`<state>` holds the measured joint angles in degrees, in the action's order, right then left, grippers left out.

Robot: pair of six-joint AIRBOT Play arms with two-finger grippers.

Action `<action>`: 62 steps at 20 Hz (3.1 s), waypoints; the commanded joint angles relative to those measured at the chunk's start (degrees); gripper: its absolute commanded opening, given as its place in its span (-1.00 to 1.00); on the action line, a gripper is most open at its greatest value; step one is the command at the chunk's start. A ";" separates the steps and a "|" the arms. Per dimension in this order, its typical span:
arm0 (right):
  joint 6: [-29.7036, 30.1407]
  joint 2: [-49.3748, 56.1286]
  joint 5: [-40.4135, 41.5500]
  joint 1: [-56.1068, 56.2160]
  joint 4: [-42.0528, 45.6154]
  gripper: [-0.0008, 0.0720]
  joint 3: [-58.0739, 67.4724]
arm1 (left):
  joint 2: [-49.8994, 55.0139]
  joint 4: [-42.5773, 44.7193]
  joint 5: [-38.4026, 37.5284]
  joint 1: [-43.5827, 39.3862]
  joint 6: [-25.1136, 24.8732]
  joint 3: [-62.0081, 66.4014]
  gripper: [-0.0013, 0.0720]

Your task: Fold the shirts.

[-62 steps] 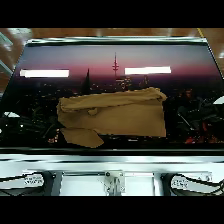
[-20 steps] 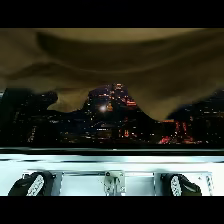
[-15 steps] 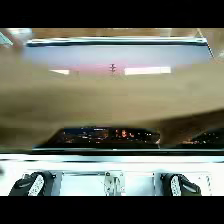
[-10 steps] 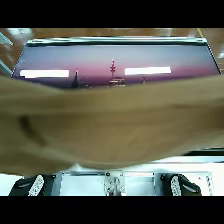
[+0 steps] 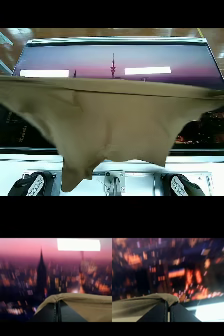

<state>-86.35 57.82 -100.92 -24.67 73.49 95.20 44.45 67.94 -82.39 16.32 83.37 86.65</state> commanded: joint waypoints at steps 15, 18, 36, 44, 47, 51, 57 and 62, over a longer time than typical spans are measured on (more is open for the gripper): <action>-7.93 43.21 71.45 25.83 4.68 -0.80 -10.27 | 45.46 -14.43 52.26 -6.38 -16.31 -14.71 -0.87; -7.96 46.07 70.47 25.83 1.64 -0.80 -10.27 | 48.74 -13.64 50.34 -7.52 -17.07 -14.73 -0.87; -7.87 46.84 35.06 24.35 1.07 -0.80 -10.23 | 50.36 1.64 5.64 -6.80 -5.35 -12.46 -0.64; -1.95 29.49 21.59 15.80 12.20 0.91 -10.25 | 38.38 8.59 -7.02 5.44 -4.90 -6.32 0.68; 1.90 24.11 14.36 6.84 7.76 0.91 -15.76 | 28.79 6.27 -8.48 12.90 -5.16 -17.97 0.85; 6.97 18.27 19.93 -4.31 -11.06 0.91 -31.21 | 16.48 0.07 -0.94 19.41 -9.51 -45.35 0.81; 7.80 18.03 23.23 -5.09 -8.66 0.91 -36.72 | 15.19 -1.29 6.03 16.96 -12.20 -61.40 0.80; 7.69 18.03 24.59 -5.11 -8.63 0.91 -36.72 | 17.18 -4.61 10.16 12.96 -11.78 -62.69 0.79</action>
<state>-78.78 75.99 -77.12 -29.56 65.14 58.98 60.64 65.28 -75.07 31.20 71.59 25.71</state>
